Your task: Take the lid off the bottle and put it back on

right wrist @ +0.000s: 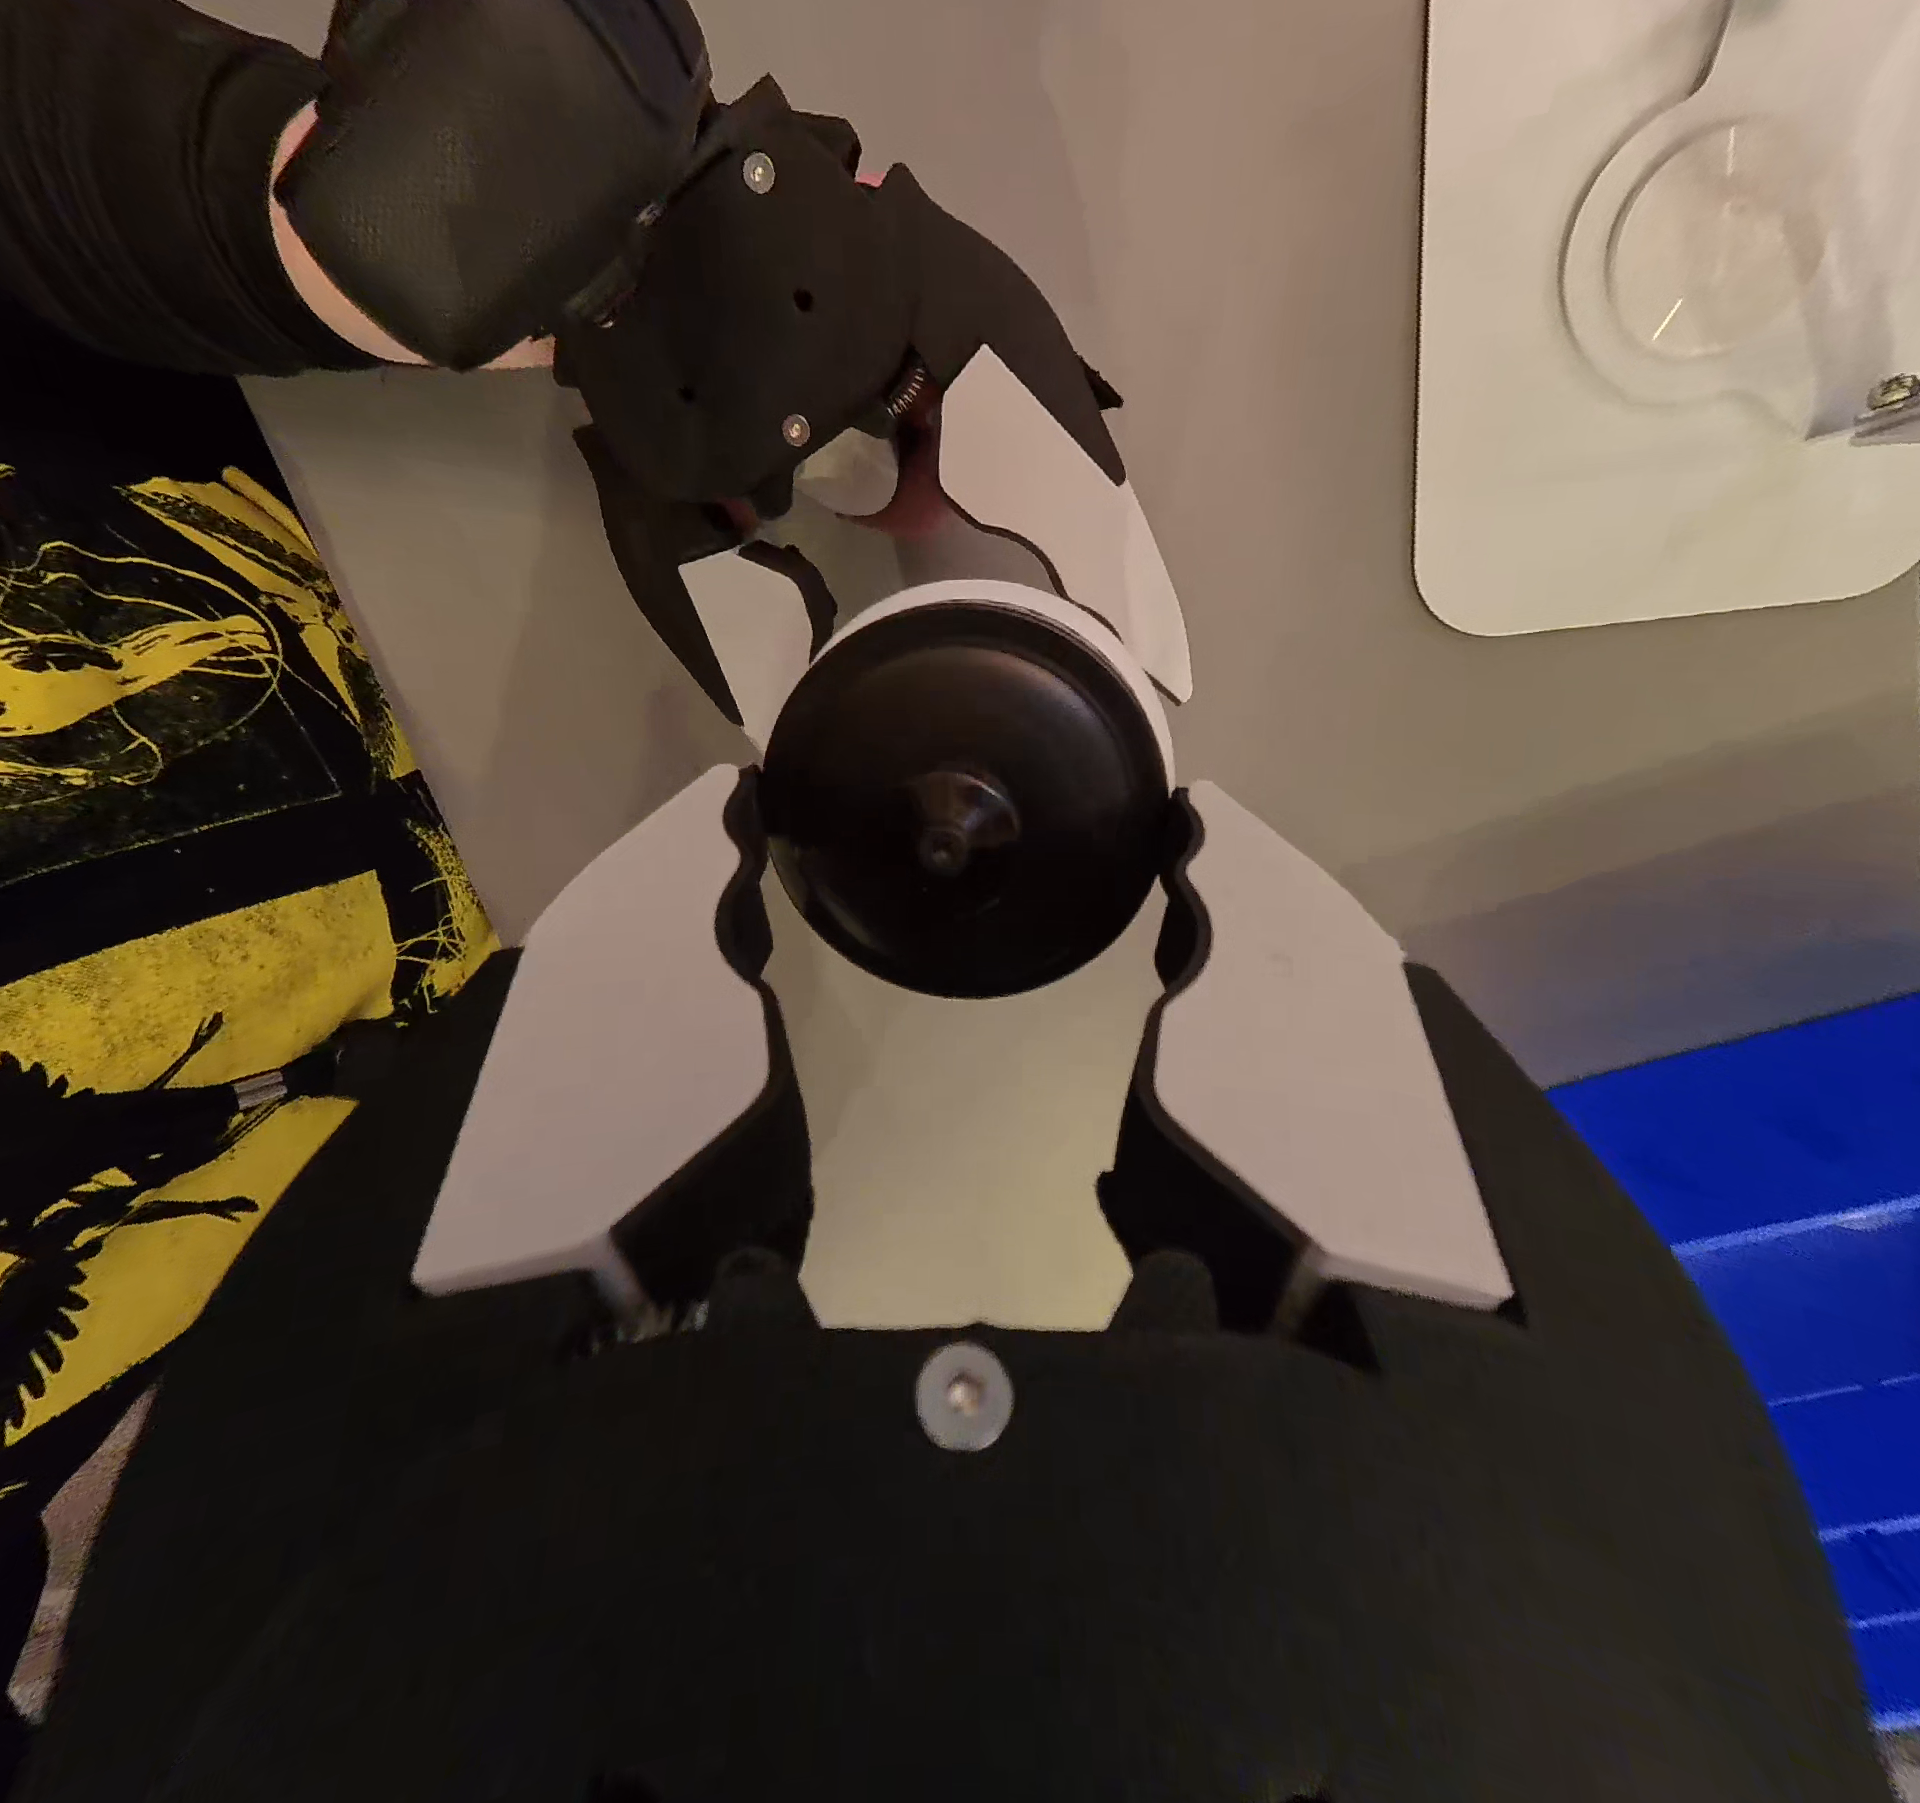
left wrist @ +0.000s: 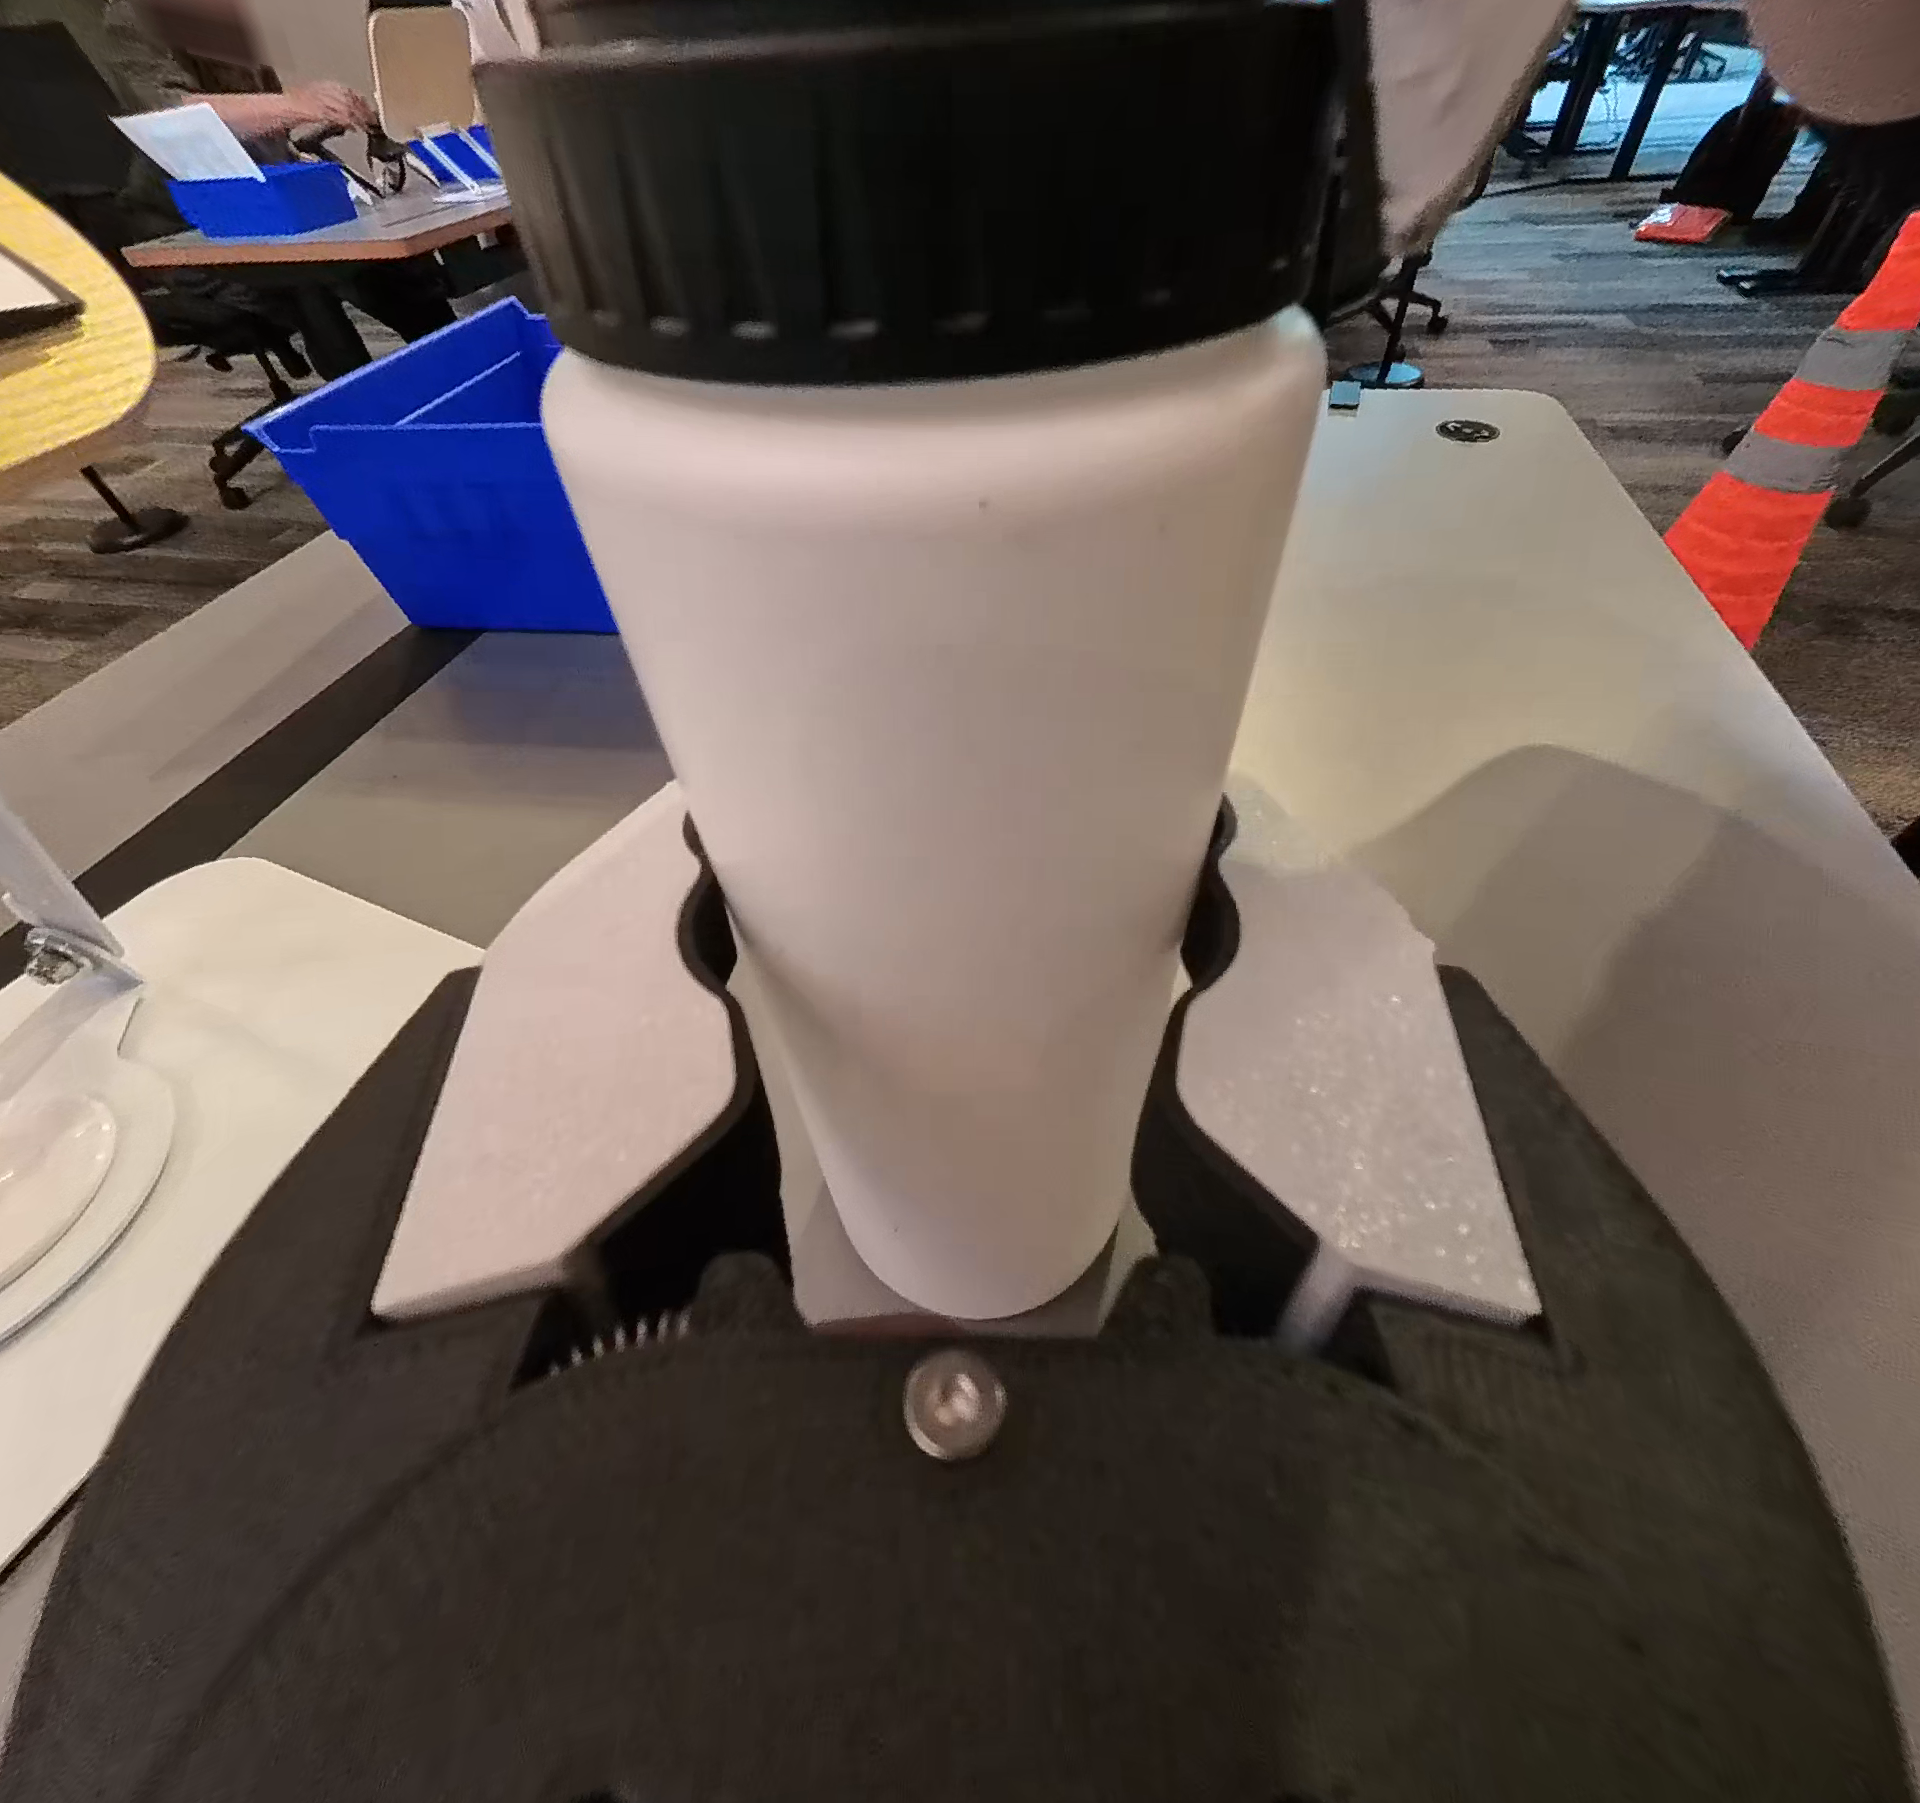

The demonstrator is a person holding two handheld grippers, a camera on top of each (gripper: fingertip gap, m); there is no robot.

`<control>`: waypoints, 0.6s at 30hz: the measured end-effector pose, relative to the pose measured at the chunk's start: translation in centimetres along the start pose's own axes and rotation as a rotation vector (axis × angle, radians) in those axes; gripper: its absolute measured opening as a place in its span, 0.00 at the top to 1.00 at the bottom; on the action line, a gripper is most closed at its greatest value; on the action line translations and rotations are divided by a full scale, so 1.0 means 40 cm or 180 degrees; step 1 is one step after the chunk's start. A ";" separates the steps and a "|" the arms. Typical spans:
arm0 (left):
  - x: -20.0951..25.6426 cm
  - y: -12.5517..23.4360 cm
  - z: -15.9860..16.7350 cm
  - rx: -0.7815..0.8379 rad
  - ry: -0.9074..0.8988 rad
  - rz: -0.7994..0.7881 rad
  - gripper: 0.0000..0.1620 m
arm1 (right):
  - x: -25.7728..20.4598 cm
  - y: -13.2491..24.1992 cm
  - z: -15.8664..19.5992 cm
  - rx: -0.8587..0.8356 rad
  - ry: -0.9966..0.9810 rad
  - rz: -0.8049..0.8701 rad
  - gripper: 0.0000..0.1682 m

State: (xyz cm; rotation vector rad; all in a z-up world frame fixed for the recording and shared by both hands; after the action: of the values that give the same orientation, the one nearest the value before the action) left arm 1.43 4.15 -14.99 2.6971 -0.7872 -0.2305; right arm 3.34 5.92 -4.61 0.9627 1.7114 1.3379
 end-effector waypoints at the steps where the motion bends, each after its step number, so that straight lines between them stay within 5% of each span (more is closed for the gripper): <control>1: -0.001 0.000 0.001 0.0016 0.0020 0.0011 0.47 | 0.001 0.000 -0.003 -0.0018 0.0011 -0.0002 0.56; 13: -0.005 0.002 0.005 0.0124 0.0075 0.0071 0.47 | 0.007 -0.002 -0.015 -0.0370 0.0523 -0.0059 0.56; 18: -0.004 -0.001 0.004 0.0130 0.0063 0.0076 0.47 | 0.011 0.000 -0.018 -0.0806 0.1283 -0.0041 0.57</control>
State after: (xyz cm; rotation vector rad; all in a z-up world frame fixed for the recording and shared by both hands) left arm 1.25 4.22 -15.13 2.7220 -0.8266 -0.1837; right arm 2.50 6.00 -4.53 0.5628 1.7717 1.7802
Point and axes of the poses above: each gripper's, where its closed fingertips meet, y back along the fingers, z out of its underside, x = y × z across the jaws, the point moved 4 cm from there along y, back along the fingers, and after that the axes turned 8 degrees about -x, right-handed, at the moved point
